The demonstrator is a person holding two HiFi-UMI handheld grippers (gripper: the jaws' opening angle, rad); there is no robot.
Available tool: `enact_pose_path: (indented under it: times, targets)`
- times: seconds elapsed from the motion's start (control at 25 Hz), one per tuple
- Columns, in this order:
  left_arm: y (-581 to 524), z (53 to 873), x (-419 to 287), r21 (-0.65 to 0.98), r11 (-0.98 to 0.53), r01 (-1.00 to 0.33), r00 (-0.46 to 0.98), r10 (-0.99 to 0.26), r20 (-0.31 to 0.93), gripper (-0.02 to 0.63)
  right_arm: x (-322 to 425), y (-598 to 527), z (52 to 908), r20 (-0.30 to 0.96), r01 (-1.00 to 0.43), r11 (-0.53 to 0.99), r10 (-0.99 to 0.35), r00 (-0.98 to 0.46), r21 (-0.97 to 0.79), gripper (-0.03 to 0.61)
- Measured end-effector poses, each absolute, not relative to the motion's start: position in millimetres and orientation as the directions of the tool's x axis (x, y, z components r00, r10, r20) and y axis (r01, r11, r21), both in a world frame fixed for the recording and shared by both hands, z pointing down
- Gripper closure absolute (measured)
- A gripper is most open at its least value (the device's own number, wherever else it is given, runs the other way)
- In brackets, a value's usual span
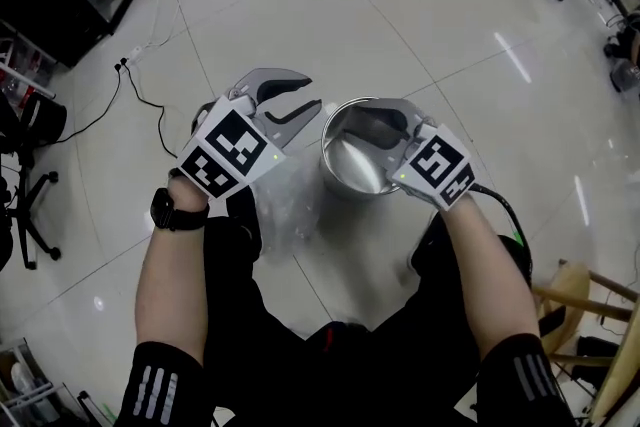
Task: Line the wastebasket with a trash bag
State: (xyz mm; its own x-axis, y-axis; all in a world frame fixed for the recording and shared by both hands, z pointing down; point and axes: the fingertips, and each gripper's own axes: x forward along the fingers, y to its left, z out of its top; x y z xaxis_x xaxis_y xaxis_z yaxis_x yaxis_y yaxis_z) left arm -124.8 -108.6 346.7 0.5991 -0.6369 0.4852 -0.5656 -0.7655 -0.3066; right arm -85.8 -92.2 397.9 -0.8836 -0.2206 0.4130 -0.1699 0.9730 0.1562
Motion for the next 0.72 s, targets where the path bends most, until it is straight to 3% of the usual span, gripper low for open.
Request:
enact_pose_path:
  times: [0.4, 0.72]
  targets:
    - [-97.1, 345.5, -181.6, -0.301, -0.719, -0.626, 0.552, -0.682, 0.48, 0.505, -164.5, 18.4, 500.3, 0.616, 0.2, 0.974, 0.091, -0.782, 0.109, 0.384]
    - [-91.5, 326.5, -210.1, -0.293, -0.682, -0.67, 0.544, -0.72, 0.431, 0.505, -166.9, 79.0, 644.5, 0.788, 0.325, 0.945, 0.228, -0.572, -0.038, 0.315]
